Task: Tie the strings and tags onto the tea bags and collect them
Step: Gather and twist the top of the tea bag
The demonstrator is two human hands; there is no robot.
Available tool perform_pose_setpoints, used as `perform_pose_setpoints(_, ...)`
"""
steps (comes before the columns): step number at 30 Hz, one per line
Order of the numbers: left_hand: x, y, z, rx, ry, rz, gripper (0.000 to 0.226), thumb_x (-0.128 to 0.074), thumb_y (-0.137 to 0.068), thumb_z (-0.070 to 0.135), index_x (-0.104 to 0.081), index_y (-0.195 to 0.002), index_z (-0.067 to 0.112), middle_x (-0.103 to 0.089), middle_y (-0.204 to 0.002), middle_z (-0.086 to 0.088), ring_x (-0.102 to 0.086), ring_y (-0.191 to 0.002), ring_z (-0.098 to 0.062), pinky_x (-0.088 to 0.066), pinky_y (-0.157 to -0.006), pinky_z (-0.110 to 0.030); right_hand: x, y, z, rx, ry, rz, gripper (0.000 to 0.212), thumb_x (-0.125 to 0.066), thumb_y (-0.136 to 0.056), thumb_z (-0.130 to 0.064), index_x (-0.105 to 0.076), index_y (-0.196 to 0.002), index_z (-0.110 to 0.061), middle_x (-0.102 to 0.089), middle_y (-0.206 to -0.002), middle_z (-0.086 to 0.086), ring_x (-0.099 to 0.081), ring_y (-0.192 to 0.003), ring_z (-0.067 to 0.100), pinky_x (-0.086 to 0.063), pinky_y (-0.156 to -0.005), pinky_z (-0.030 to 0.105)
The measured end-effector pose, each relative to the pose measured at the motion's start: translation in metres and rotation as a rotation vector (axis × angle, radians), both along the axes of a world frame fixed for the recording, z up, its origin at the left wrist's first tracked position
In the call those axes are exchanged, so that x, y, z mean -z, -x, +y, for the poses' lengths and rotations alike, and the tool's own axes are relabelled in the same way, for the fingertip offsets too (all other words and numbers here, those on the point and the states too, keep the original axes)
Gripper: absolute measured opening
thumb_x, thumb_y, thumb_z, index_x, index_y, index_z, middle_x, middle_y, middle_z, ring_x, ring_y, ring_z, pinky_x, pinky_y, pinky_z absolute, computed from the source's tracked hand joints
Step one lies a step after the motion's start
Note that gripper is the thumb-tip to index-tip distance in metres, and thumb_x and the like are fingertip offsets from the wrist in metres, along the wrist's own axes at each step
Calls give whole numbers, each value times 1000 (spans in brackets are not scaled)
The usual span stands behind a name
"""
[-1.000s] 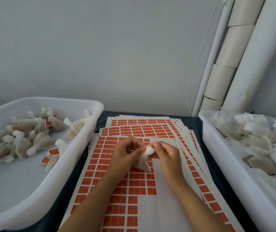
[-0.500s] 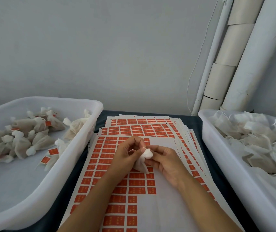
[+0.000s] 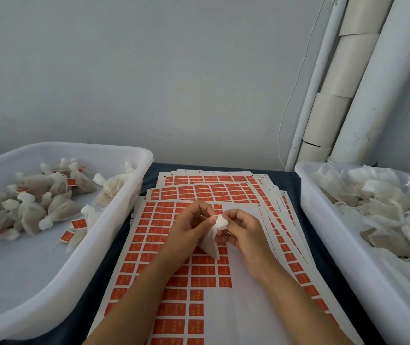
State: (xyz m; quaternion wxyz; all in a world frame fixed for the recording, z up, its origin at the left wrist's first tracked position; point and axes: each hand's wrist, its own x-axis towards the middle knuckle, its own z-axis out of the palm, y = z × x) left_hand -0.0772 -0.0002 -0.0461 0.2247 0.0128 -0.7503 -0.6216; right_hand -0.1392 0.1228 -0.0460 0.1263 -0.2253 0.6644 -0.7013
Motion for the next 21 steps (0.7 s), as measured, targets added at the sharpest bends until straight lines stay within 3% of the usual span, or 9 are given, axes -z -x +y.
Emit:
perform_pose_setpoints(8, 0, -1, 1, 77, -1, -38, 12, -52, -94, 24, -53, -99, 12, -63, -87, -2, -60, -77, -12, -48, -65, -16, -1, 2, 0, 55, -33, 155, 2, -60, -89, -16, -59, -89, -18, -66, -79, -2, -68, -68, 12, -54, -58, 17)
perform_pose_setpoints(11, 0, -3, 1, 153, 0, -65, 27, -57, -81, 33, -50, -104, 20, -63, -95, -5, -63, -86, -18, -54, -74, -24, 0, 2, 1, 86, -29, 193, 3, -60, -89, -16, -59, -88, -20, -65, -78, -5, -67, -68, 9, -52, -55, 15)
perform_pose_setpoints(14, 4, -2, 5, 123, 131, -82, 30, -66, -84, 31, -47, -108, 29, -64, -101, 3, -64, -92, -13, -55, -79, -22, 0, 3, 2, 118, -63, 254, 8, -60, -89, -17, -58, -87, -24, -63, -83, -9, -64, -76, 0, -50, -56, 10)
perform_pose_setpoints(18, 4, 1, 7, -17, 196, -50, 6, -58, -91, 27, -55, -92, 32, -62, -82, 22, -61, -79, 2, -48, -65, -9, 1, 3, 2, 158, -105, 352, 12, -61, -88, -18, -56, -85, -29, -62, -82, -11, -62, -69, 10, -48, -58, 8)
perform_pose_setpoints(21, 4, 2, 7, -76, 201, -26, 10, -52, -93, 32, -57, -85, 31, -60, -71, 19, -57, -69, 3, -47, -61, -8, 0, 3, 4, 198, -133, 433, 18, -61, -88, -17, -53, -82, -32, -60, -77, -15, -60, -67, 4, -47, -58, 6)
